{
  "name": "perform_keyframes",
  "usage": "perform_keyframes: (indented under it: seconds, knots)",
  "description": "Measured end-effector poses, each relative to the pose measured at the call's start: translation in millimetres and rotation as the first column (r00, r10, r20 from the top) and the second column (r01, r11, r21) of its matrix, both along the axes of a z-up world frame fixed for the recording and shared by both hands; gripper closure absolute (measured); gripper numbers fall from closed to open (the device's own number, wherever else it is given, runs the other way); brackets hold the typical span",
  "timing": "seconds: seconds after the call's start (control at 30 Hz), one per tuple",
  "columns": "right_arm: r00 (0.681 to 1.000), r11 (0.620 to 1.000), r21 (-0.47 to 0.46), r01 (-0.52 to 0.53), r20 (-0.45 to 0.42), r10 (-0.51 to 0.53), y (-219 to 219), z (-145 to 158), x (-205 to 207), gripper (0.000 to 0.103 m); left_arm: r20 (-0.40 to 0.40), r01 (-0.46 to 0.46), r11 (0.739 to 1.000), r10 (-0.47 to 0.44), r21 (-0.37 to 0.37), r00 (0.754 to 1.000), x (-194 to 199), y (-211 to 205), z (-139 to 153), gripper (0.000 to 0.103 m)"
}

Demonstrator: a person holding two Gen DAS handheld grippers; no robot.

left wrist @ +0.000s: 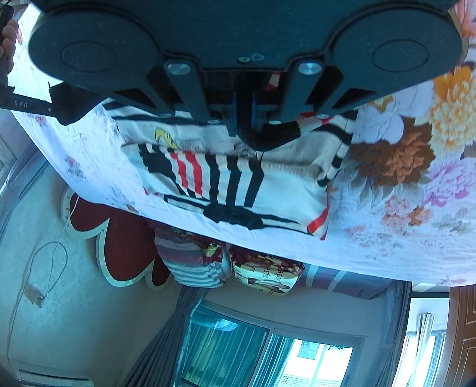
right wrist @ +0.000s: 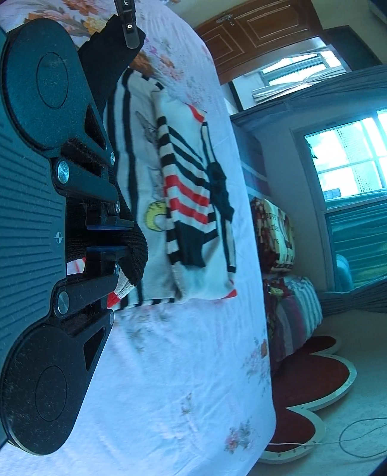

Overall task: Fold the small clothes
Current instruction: 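Close both tools on the black hem of the sweater, then lift the black hem with both tools and fold it over toward the collar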

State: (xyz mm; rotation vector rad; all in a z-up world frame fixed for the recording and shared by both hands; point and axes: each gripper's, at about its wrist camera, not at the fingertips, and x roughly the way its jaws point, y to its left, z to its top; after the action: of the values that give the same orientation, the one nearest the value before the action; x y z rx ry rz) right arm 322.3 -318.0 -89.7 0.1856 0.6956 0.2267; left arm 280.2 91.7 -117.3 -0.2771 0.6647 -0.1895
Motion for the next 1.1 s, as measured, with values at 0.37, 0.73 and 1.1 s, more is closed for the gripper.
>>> perform_keyframes:
  seconds: [0.37, 0.73, 1.1]
  knots:
    - [1.0, 0.998, 0.053, 0.021, 0.017, -0.022, 1, 1, 91, 0.094, 0.042, -0.033, 0.999, 0.034, -0.012, 0.999, 77, -5, 6, 0.095]
    - [0.999, 0.996, 0.071, 0.047, 0.009, -0.048, 5, -11, 186, 0.094, 0.024, -0.102, 0.994, 0.103, -0.044, 0.994, 162, -3, -6, 0.095]
    - [0.989, 0.984, 0.156, 0.082, -0.136, -0.061, -5, -52, 269, 0.094, -0.105, -0.17, 0.985, 0.167, -0.024, 0.98, 239, 3, -40, 0.095]
